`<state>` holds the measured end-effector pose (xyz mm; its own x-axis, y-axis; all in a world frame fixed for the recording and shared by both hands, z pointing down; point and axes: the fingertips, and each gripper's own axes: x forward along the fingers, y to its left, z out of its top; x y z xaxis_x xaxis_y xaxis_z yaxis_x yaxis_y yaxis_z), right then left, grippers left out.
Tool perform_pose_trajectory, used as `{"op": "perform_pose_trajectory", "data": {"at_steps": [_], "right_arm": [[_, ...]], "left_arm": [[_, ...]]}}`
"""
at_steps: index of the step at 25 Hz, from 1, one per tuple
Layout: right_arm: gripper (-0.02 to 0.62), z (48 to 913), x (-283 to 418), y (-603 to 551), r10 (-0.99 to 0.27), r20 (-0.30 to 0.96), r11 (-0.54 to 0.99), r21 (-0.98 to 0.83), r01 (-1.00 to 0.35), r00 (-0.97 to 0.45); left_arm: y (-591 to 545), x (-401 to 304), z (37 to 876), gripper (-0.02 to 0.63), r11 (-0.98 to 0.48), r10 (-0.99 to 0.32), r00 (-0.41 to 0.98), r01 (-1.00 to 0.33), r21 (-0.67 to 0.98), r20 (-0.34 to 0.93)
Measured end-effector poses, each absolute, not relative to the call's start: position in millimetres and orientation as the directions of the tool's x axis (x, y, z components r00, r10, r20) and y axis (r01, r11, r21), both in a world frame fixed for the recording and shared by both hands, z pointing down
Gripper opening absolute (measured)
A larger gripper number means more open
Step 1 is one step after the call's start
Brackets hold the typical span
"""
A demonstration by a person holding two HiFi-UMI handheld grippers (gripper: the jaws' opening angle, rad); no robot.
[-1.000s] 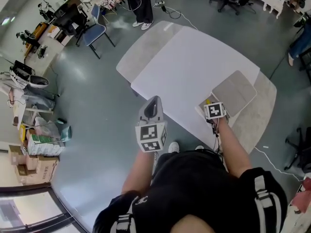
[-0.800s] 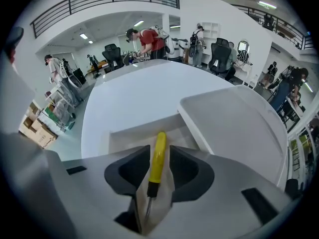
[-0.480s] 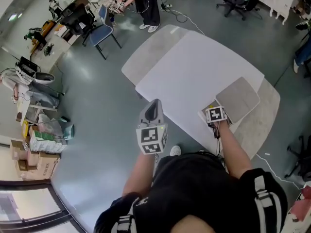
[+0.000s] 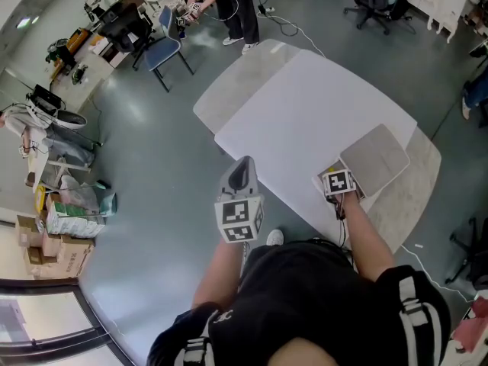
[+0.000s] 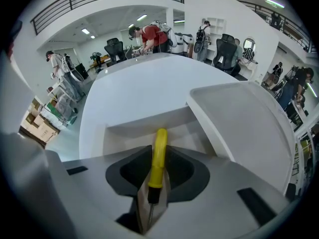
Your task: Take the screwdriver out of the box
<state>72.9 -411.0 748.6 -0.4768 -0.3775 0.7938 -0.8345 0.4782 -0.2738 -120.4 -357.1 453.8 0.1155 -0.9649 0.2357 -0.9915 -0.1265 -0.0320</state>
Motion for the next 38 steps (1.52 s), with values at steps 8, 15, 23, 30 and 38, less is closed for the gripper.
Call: {"op": "perform_pose_trajectory", "data": {"at_steps": [8, 15, 23, 30, 38], "right_arm": [[0.071, 741, 104, -395, -0.392, 0.872, 0.43, -0.11, -0.896, -0.294], [0.071, 720, 115, -395, -0.454, 0.856, 0.41, -0.044, -0.911, -0.246], [0.071, 640, 112, -422, -0.662, 0.697, 0.419, 0.04, -0.907, -0.275], [0.071, 555, 116, -424, -0.818, 0.481, 0.371, 0.023, -0.928, -0.315], [0.071, 471, 152, -403, -0.943, 0.239, 0.243, 0.014, -0.97, -0.233]], "left_arm": [[-361, -120, 455, 0.005, -0.151, -0.962, 0.142, -0.988, -0.018, 0.232], [-366, -108, 458, 0.005, -0.2, -0.954, 0.193, -0.98, -0.007, 0.23], [-371, -89, 451, 0.005, -0.264, -0.943, 0.259, -0.964, 0.001, 0.209], [-373, -78, 450, 0.005, -0.319, -0.926, 0.311, -0.948, -0.008, 0.214], [-377, -41, 449, 0.005, -0.429, -0.883, 0.42, -0.903, -0.001, 0.208]]}}
